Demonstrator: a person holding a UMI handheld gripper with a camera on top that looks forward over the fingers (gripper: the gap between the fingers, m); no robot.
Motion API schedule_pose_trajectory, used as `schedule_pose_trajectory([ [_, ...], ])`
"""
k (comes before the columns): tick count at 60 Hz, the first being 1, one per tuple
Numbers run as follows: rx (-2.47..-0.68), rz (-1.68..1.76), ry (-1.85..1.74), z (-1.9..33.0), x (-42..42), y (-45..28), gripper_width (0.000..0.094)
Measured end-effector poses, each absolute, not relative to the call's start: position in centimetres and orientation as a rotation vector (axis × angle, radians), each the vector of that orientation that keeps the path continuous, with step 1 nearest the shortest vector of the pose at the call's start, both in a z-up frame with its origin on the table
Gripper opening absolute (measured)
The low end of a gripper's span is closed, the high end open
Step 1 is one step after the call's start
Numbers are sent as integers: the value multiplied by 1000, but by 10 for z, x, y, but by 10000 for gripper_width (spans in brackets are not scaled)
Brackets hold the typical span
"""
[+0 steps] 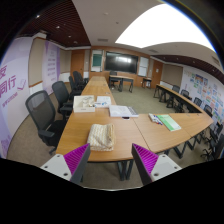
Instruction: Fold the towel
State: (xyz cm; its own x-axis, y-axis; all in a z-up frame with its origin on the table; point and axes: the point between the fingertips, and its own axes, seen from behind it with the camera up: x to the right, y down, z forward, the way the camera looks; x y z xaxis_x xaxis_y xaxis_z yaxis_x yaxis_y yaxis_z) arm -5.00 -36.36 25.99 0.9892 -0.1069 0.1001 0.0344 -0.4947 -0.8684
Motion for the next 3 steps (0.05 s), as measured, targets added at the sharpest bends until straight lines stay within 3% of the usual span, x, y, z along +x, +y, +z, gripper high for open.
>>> schedule_pose_trajectory([
  [3, -2087, -164, 51, 259, -51, -365, 854],
])
